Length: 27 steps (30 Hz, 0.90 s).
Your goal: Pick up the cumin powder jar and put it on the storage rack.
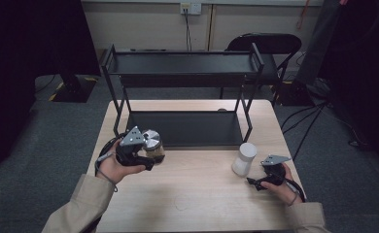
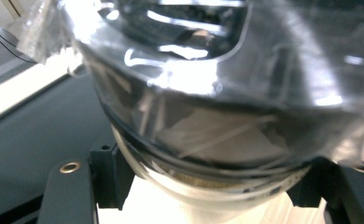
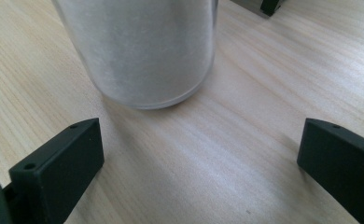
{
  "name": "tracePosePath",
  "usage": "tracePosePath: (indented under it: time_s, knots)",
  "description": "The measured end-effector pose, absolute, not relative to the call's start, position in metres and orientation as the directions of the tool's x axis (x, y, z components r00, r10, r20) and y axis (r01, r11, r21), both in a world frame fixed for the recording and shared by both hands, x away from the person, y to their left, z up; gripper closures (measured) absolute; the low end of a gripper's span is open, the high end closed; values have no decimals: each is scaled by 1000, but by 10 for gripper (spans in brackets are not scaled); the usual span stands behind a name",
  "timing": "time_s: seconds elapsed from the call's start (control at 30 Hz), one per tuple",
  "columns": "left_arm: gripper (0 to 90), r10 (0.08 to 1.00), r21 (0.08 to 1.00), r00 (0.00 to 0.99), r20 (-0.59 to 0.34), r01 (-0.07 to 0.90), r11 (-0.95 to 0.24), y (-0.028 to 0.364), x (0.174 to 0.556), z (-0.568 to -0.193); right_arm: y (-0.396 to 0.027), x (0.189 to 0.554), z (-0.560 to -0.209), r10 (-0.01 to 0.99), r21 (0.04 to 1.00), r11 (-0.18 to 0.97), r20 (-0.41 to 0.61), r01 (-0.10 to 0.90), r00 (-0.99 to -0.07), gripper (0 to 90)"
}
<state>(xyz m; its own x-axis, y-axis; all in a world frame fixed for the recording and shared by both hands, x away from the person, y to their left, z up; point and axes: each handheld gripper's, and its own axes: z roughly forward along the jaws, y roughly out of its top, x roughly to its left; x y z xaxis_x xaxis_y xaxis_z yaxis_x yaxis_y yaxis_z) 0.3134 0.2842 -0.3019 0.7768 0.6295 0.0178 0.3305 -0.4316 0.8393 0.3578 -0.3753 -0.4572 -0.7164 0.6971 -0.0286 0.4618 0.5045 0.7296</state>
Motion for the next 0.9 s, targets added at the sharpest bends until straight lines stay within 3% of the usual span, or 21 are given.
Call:
tracePosePath:
  time_s: [0.9]
  knots:
    - [308, 668, 838, 743, 46, 335, -431, 272, 360, -194, -376, 358, -457, 697, 731, 502, -26, 462, -716, 0]
